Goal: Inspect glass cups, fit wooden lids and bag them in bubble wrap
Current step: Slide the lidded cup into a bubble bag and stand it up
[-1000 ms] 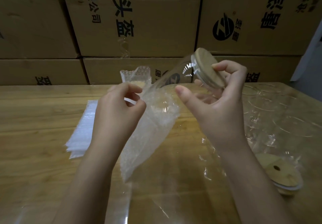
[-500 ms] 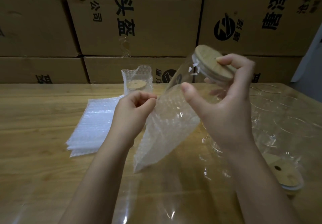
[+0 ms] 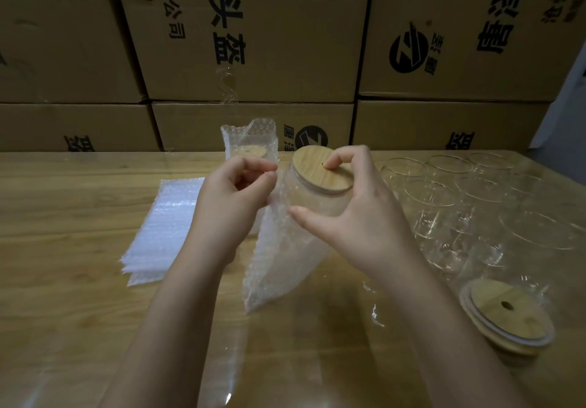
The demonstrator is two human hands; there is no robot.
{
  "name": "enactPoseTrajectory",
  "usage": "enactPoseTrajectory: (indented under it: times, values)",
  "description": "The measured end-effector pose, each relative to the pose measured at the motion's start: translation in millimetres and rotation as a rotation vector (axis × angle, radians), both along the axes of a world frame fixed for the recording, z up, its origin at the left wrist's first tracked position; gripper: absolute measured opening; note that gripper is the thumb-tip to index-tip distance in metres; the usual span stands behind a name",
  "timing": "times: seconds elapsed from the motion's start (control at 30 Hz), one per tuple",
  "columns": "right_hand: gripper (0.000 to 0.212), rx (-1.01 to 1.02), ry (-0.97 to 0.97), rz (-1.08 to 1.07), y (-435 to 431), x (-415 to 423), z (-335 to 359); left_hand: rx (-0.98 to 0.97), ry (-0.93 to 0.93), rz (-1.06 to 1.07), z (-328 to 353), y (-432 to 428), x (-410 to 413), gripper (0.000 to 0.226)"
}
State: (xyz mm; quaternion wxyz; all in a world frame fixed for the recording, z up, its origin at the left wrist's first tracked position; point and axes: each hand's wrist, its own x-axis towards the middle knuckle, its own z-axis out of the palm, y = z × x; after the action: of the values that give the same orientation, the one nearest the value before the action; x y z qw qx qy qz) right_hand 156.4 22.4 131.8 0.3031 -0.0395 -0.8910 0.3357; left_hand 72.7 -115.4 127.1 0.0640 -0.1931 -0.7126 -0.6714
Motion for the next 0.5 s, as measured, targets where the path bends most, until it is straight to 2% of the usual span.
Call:
enactPoseTrajectory:
  times: [0.1,0.17,0.33,0.5]
  values:
    - [0.055,0.032,0.085,-0.027,5,6,7,0.1,-0.071,-0.091,1,1,2,0.016]
    - [0.054,0.05,0.086,-0.039,8,7,7,0.085,-0.068,-0.106,0,1,2,0.013]
    - [0.054,0.067,-0.122,0.01,5,-5,-10,-0.051,0.004,0.021,-8,3,-3,0.012]
    - [0.054,0.07,-0.191,0.029,4,-19,-27,-0.134,0.008,0.054,-17,7,-10,0.012]
